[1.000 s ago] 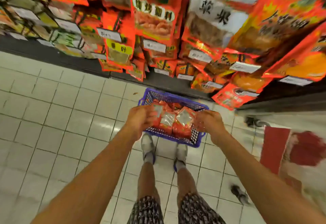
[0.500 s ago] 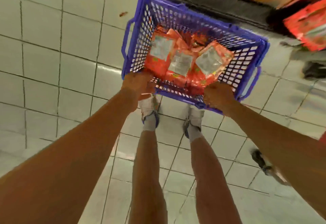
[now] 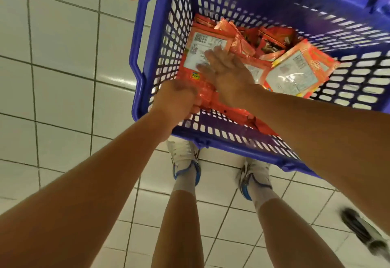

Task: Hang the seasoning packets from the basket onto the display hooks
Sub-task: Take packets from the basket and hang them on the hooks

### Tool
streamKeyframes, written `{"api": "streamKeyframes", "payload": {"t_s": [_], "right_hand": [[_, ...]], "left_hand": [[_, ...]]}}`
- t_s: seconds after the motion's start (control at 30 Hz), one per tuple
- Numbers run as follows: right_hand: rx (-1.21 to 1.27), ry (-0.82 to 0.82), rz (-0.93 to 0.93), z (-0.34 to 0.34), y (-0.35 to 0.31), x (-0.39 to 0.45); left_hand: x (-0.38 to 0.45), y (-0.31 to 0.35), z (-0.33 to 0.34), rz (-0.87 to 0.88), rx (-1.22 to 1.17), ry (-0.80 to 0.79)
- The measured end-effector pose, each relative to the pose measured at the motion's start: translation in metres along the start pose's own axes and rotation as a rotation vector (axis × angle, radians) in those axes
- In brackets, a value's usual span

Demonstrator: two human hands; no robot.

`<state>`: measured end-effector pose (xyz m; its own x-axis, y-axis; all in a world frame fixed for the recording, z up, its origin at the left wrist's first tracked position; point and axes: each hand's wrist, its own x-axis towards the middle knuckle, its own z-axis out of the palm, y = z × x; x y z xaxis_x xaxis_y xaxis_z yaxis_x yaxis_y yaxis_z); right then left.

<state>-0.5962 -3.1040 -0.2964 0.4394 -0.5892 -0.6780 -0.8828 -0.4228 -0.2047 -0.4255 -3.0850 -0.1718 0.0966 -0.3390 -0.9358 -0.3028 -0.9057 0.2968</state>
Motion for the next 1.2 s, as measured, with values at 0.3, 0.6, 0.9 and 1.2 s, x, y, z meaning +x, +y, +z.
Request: {"api": "streamKeyframes", "payload": {"t_s": [0.3,0.6,0.9,1.2], "right_hand": [[0.146,0.245,0.146,-0.002,0.003,-0.025],[1.594,-0.014,0.290,-0.090,0.007,-0.068],[-0.017,-0.070,-0.066,0.010,-0.017,-0.005],[-0.031,0.218,0.121,0.013,0.022,-0.052]], "left_hand": [[-0.002,-0.012,-0.008,0.026,-0.041,0.045],[-0.004,0.005,-0.007,0.169,-0.070,0.130],[-0.004,-0.011,-0.007,0.422,0.066,0.358],[-0.018,-0.002,-0.011,0.353,-0.034,0.272]]}}
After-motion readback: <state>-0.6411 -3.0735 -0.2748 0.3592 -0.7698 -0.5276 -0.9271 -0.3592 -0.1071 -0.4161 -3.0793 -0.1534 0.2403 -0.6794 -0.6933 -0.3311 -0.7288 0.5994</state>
